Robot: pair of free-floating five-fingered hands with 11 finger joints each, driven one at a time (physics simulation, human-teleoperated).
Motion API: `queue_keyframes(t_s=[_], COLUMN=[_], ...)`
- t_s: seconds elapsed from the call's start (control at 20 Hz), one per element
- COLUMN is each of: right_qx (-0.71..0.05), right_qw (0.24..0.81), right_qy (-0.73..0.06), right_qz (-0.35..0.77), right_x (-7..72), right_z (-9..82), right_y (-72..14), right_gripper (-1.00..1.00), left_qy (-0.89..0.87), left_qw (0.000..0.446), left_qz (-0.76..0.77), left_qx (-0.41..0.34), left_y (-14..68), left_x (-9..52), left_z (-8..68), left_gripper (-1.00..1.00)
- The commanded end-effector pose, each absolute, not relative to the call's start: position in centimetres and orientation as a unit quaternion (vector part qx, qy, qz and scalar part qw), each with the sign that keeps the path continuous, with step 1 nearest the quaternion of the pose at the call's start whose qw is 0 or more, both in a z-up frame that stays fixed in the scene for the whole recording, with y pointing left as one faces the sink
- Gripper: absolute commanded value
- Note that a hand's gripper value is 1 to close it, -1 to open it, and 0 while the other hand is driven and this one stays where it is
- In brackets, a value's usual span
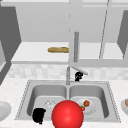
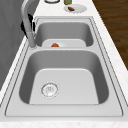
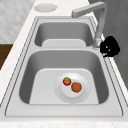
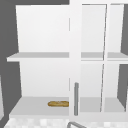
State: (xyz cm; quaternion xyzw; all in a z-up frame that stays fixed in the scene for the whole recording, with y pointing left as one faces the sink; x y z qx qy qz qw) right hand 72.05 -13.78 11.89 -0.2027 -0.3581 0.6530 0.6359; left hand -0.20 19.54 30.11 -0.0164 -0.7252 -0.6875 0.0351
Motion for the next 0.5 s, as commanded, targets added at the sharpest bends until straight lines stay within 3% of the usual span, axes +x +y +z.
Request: queue_keyframes(t_s=[0.0,0.45], right_qx=[-0.209,-0.221], right_qw=[0.647,0.654], right_qy=[-0.331,-0.35], right_qz=[0.654,0.632], right_x=[73.54,73.33], right_z=[10.33,11.21], right_y=[-11.8,-11.48], right_gripper=[1.0,1.0], left_qy=[-0.725,-0.725], left_qw=[0.035,0.035], left_qz=[-0.687,-0.687], left_qx=[-0.016,-0.016], left_y=[19.54,19.54], left_x=[-0.2,-0.2], left_z=[30.11,30.11], left_gripper=[0.0,0.0])
